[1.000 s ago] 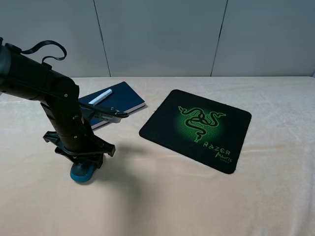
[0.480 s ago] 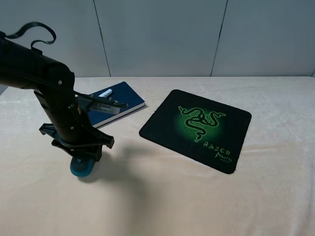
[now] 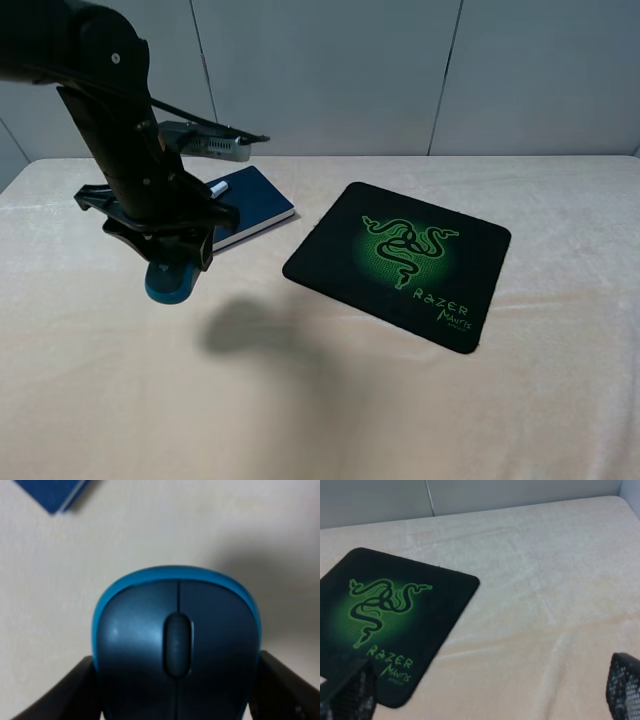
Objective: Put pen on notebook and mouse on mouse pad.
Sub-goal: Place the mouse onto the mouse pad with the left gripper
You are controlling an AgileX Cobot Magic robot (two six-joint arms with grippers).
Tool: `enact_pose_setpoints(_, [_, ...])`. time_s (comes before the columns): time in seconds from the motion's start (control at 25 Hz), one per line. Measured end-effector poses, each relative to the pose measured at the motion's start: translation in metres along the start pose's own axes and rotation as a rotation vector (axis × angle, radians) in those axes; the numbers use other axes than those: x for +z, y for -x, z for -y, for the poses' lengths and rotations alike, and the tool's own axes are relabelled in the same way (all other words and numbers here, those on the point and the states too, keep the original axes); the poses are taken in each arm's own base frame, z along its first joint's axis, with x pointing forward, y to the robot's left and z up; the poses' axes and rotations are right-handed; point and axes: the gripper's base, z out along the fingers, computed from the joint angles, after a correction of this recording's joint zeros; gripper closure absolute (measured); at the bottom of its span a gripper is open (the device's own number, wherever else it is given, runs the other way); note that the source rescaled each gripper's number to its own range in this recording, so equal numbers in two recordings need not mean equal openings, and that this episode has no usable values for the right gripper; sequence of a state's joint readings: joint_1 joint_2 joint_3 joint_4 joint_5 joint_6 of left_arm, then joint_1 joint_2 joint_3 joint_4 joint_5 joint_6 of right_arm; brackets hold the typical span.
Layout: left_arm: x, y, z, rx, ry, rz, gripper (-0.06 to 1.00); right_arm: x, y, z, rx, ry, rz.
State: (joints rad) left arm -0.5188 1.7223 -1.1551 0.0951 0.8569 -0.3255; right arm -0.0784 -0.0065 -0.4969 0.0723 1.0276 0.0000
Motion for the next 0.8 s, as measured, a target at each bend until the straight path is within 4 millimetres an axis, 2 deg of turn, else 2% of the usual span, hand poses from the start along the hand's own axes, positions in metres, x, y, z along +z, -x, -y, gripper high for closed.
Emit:
enact_pose_setpoints(0.16, [-0.010, 0.016, 0.007, -0.003, -0.010, 0.004, 0.44, 0.000, 0.000, 0.000, 0.000, 0.000, 0.000])
enact_pose_setpoints(0.28, [-0.005, 0.032, 0.021, 0.020, -0.005, -0.016, 0.44, 0.000, 0.000, 0.000, 0.000, 0.000, 0.000])
enact_pose_setpoints(0.8, [0.016, 0.104, 0.108, 0.168, -0.047, 0.054, 0.44, 0.000, 0.000, 0.000, 0.000, 0.000, 0.000])
